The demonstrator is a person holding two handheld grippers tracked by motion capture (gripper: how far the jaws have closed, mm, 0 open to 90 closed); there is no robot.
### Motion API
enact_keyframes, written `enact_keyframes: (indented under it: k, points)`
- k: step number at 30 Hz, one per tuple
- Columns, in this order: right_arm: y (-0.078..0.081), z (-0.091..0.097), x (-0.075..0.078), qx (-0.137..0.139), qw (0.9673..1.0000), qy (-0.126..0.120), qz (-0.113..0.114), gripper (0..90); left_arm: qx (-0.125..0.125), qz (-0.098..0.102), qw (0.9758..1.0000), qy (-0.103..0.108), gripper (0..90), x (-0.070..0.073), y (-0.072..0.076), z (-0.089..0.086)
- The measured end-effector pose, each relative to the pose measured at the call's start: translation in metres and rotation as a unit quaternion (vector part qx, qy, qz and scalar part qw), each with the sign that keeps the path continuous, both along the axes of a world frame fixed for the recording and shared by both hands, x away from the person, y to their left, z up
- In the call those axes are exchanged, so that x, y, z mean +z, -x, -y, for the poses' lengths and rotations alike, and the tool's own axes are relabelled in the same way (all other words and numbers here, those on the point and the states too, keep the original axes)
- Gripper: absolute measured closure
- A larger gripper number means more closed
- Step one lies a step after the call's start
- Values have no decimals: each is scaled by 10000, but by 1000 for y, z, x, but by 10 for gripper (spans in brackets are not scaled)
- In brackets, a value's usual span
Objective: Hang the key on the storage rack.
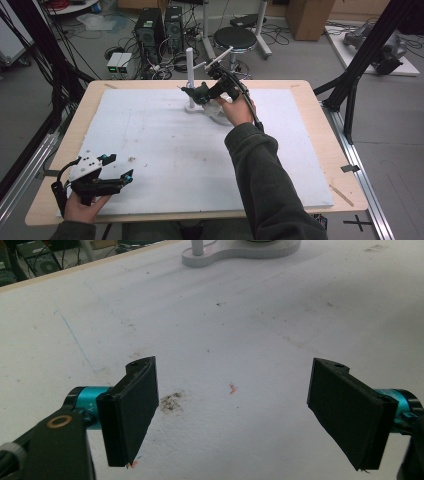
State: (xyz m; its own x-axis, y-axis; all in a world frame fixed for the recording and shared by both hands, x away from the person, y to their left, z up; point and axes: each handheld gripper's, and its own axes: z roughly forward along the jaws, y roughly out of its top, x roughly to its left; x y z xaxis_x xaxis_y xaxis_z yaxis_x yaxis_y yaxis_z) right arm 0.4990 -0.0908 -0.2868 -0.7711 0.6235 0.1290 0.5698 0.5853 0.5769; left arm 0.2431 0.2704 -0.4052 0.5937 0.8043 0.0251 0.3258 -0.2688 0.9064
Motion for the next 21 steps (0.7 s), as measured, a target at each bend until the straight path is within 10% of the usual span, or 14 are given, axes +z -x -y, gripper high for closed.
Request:
enact_keyframes:
  k: [21]
  points:
    - [0, -1, -13, -72, 9999, 74, 17, 425, -13, -7, 10000, -5, 210, 0, 0, 0]
